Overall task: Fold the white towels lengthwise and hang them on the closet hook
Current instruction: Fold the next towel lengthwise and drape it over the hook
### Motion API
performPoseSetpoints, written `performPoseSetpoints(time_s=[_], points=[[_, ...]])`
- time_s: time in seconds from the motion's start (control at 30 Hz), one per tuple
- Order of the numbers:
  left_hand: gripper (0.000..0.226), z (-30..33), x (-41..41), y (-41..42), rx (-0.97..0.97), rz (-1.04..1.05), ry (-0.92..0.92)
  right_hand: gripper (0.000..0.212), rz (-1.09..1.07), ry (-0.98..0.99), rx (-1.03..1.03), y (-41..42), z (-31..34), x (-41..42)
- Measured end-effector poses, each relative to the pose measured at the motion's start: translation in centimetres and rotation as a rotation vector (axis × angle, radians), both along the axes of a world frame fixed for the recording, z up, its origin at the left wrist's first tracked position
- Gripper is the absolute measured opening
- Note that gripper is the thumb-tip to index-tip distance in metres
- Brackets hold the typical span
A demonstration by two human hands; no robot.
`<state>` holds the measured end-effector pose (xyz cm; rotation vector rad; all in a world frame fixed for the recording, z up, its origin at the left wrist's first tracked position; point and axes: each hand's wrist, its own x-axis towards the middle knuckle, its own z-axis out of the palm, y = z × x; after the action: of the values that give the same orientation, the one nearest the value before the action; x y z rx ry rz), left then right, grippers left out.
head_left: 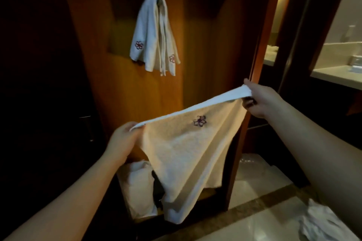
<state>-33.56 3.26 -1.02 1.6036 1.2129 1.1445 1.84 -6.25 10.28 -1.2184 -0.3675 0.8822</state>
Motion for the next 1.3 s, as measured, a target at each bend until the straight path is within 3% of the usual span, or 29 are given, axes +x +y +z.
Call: performPoseSetpoints(time_s=[0.03,0.13,0.2,0.33,0.43,0.53,0.63,0.73,0.83,0.93,1.1,1.3], points=[[0.01,1.1,-1.0,0.0,0.002,0.017,-0.121,0.012,0.053,0.025,-0.017,0.4,0.0,0.2],[0.014,4.0,-2.9,0.2,-0.02,0.006,-0.331,0.018,0.161,0.048,-0.084,1.2,-0.3,1.1],[0.012,5.7,-3.7,-0.1,-0.019,-0.047,-0.373,0.016,0.179,0.0,-0.132,1.6,-0.2,1.6],[0.036,9.0,-4.1,-0.5,0.01,-0.102,-0.408,0.009,0.112,-0.179,-0.189,2.5,0.3,2.1],[0.023,10.8,-3.9,-0.6,0.002,-0.099,-0.473,0.002,0.173,-0.119,-0.059,2.4,0.8,2.1],[0.024,12.0,-3.9,-0.9,-0.046,-0.037,-0.537,0.01,0.344,-0.092,0.066,1.5,0.9,2.3],[0.025,12.6,-3.8,-1.0,-0.077,0.009,-0.51,0.031,0.5,-0.502,-0.036,1.1,0.5,2.8],[0.03,12.9,-3.5,-1.1,-0.127,0.035,-0.502,0.016,0.323,-0.937,-0.143,1.6,-0.1,3.2],[0.033,12.7,-3.2,-0.8,-0.134,0.082,-0.484,0.012,0.27,-1.056,-0.09,2.1,-0.3,3.4],[0.033,12.2,-2.6,-0.8,-0.151,0.117,-0.493,0.013,0.364,-0.821,0.013,2.3,-0.5,3.1],[0.037,10.0,-0.6,-1.7,-0.239,0.196,-0.542,0.024,0.477,-0.131,0.052,1.8,-3.2,0.5],[0.033,5.9,3.4,-5.1,-0.316,0.251,-0.686,0.03,0.465,0.215,0.055,-1.0,-6.9,-5.7]])
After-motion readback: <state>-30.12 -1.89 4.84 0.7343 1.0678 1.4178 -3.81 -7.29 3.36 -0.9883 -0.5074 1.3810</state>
